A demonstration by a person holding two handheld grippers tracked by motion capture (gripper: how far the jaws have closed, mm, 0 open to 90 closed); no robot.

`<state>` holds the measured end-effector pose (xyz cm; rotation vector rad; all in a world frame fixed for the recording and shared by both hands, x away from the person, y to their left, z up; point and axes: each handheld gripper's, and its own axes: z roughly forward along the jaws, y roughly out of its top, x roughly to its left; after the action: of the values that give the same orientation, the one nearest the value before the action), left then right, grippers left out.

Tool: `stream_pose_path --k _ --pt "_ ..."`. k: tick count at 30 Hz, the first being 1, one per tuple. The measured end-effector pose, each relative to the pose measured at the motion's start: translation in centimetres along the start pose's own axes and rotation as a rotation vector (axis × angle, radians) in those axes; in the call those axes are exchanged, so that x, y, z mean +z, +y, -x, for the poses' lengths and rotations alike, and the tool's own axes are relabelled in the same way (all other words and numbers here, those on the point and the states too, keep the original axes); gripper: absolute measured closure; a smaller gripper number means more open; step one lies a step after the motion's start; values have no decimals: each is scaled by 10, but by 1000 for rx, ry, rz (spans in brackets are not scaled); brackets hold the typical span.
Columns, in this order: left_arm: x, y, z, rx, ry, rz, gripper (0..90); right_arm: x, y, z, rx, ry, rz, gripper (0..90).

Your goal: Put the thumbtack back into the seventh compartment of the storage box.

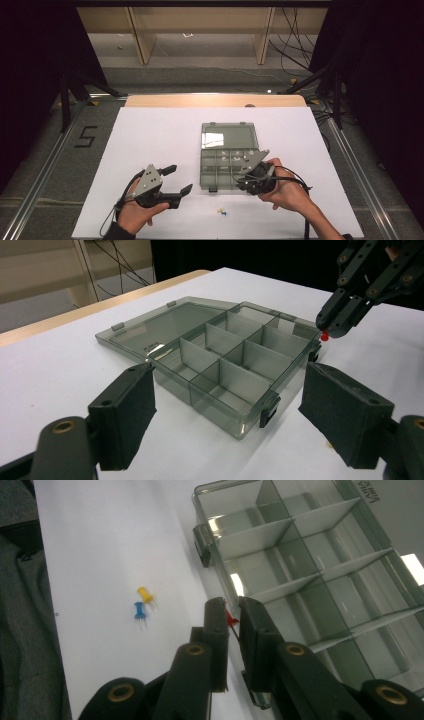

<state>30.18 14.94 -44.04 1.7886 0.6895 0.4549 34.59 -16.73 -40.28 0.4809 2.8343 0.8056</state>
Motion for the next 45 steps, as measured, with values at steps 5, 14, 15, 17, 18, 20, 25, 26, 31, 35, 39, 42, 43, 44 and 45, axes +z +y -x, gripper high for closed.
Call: stream_pose_path --k 5,14,15,17,18,20,25,26,31,35,39,42,43,44,45 --pt "-1 1 -1 -16 -2 29 211 -2 2 5 8 -18 8 827" --pt "-2 2 -1 -21 6 53 211 -3 4 16 28 -42 8 827" --pt "-2 2 -1 -24 6 53 211 -3 3 17 31 -41 1 827" --pt "-2 2 -1 -26 2 64 211 -1 3 20 37 -54 2 827" --pt "-3 3 -1 -27 7 60 211 0 3 22 40 -54 -3 827" --pt "-3 3 -1 -25 9 62 211 1 3 24 44 -67 -4 827" --pt "-3 3 0 -30 12 67 211 4 4 29 53 -69 -13 827" --pt "-3 3 -1 -22 9 69 211 6 4 30 49 -79 -9 827" --pt "-3 4 -1 -25 12 72 211 11 5 33 56 -84 -26 826" --pt "-3 3 -1 -28 15 69 211 17 7 35 53 -86 -41 826" --pt "-3 4 -1 -10 10 70 211 22 8 38 53 -91 -53 825" --pt "-3 4 -2 -10 4 81 211 26 9 39 50 -88 -64 825" --pt "-3 4 -2 -11 3 83 211 27 9 39 49 -85 -70 824" --pt "-3 4 -2 -9 3 82 211 29 9 39 50 -89 -73 824" --pt "-3 4 -2 -10 3 82 211 31 9 39 50 -88 -78 823"
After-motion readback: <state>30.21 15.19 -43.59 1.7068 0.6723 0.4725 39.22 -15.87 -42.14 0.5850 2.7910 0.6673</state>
